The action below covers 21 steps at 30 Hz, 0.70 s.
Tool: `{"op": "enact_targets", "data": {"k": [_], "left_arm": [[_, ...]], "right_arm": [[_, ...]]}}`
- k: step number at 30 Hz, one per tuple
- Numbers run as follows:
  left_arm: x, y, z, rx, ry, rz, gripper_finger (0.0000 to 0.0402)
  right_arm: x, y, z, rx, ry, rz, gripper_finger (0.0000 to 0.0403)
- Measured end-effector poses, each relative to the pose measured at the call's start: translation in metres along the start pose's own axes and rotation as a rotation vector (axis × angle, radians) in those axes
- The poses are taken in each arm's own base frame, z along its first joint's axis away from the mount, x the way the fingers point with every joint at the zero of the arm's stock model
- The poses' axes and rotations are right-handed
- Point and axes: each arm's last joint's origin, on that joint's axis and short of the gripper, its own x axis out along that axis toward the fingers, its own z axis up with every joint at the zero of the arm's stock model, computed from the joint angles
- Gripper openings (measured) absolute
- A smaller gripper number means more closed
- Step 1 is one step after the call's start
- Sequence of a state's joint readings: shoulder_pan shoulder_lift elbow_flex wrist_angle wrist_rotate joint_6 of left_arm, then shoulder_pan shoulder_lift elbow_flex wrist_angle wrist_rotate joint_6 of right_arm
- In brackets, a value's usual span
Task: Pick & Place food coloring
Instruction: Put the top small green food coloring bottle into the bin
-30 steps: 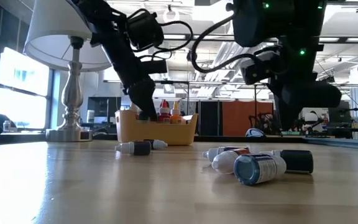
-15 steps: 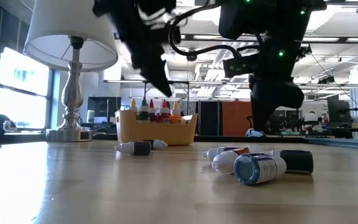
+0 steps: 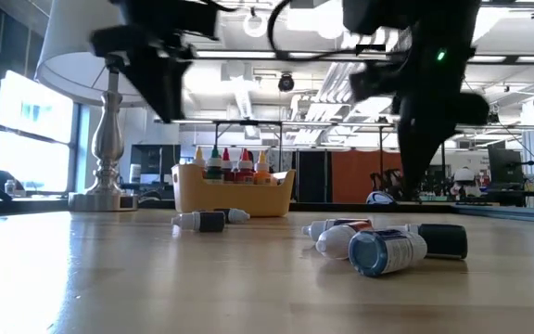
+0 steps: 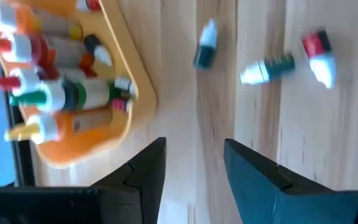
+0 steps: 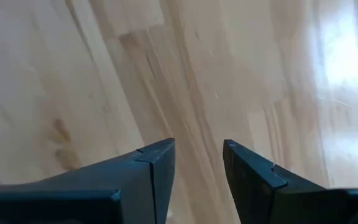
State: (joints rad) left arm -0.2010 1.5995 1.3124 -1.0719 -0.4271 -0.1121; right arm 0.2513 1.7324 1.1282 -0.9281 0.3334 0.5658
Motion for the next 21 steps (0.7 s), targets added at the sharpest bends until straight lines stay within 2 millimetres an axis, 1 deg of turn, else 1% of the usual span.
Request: {"op": "enact_targets", "data": {"k": [3, 4, 5, 7, 9, 11, 13, 15, 18, 21], "left_arm": [[-0.012, -0.006, -0.022, 0.019, 0.027, 0.028, 0.0156], [-0.018, -0.008, -0.028, 0.016, 0.008, 0.029, 0.0156], [-0.022, -0.01, -0.034, 0.007, -0.027, 0.031, 0.0156], [-0.029, -0.015, -0.053, -0.008, -0.081, 0.027, 0.0156], [-0.03, -0.022, -0.066, -0.051, -0.202, 0.01, 0.0156], [-0.024, -0.029, -0.082, -0.098, -0.331, -0.016, 0.0156], [-0.011, -0.037, -0.091, -0.157, -0.475, -0.067, 0.0156], [0.004, -0.044, -0.1, -0.19, -0.588, -0.13, 0.0156], [0.022, -0.053, -0.105, -0.198, -0.727, -0.233, 0.0156], [0.034, -0.058, -0.106, -0.248, -0.82, -0.244, 0.0156]], "right_arm": [[-0.021, 0.0, -0.009, 0.055, -0.065, -0.013, 0.0129], [-0.03, 0.0, -0.012, 0.074, -0.106, -0.015, 0.0129], [-0.038, 0.002, -0.015, 0.091, -0.155, -0.017, 0.0129], [-0.054, 0.007, -0.02, 0.113, -0.273, -0.018, 0.0129], [-0.067, 0.014, -0.023, 0.122, -0.395, -0.004, 0.0129], [-0.075, 0.025, -0.022, 0.114, -0.494, 0.031, 0.0129], [-0.081, 0.036, -0.021, 0.088, -0.568, 0.075, 0.0129], [-0.081, 0.048, -0.018, 0.087, -0.617, 0.128, 0.0129], [-0.081, 0.062, -0.016, 0.053, -0.628, 0.235, 0.0129], [-0.078, 0.07, -0.013, 0.015, -0.623, 0.305, 0.0129]]}}
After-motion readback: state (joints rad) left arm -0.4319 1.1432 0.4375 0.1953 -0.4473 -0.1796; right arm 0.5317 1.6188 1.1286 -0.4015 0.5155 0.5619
